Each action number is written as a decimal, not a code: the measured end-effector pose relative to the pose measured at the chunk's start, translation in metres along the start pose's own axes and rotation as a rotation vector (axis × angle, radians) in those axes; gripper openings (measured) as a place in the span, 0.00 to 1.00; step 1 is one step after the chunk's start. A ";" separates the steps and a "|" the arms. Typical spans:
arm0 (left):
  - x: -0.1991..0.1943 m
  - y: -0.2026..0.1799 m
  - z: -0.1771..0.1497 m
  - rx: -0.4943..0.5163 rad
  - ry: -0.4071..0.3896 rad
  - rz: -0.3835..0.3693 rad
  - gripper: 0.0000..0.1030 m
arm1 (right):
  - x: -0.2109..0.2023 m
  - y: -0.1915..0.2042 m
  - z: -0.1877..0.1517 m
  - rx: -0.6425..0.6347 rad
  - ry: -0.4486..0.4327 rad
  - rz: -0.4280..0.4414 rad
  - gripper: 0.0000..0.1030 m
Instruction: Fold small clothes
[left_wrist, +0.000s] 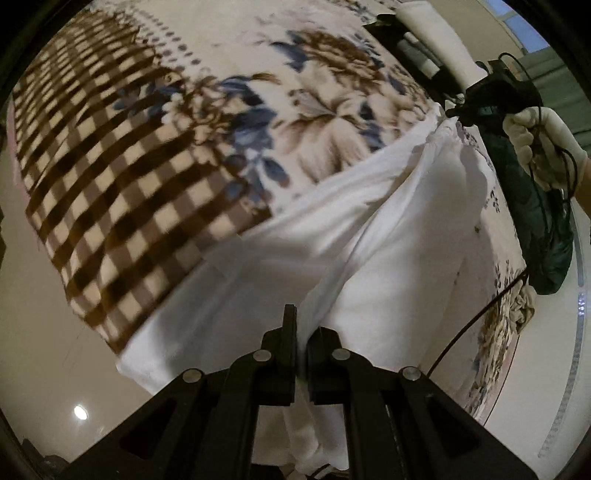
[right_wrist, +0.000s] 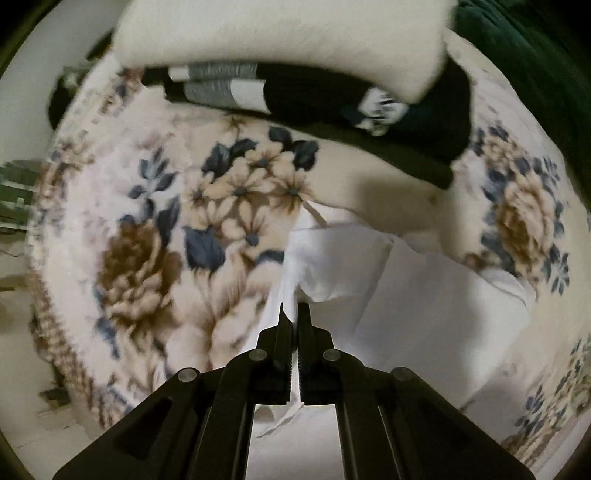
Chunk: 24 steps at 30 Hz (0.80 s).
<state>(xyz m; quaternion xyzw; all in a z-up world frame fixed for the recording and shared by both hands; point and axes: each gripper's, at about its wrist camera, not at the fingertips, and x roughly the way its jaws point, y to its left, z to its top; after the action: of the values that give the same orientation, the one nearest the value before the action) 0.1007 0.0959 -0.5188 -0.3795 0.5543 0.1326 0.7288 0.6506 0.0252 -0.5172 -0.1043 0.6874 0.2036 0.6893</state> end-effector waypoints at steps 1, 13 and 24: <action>0.003 0.005 0.005 0.001 0.008 0.000 0.02 | 0.008 0.005 0.004 0.005 0.010 -0.025 0.02; -0.021 0.121 -0.004 -0.089 0.163 0.078 0.16 | 0.008 0.013 -0.016 0.069 0.071 0.051 0.50; -0.012 0.060 -0.024 -0.019 0.163 0.046 0.54 | -0.046 -0.027 -0.232 0.137 0.073 0.163 0.54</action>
<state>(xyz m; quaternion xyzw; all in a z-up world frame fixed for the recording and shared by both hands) 0.0427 0.1220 -0.5340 -0.3831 0.6192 0.1232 0.6742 0.4534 -0.1039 -0.4834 -0.0079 0.7307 0.2075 0.6503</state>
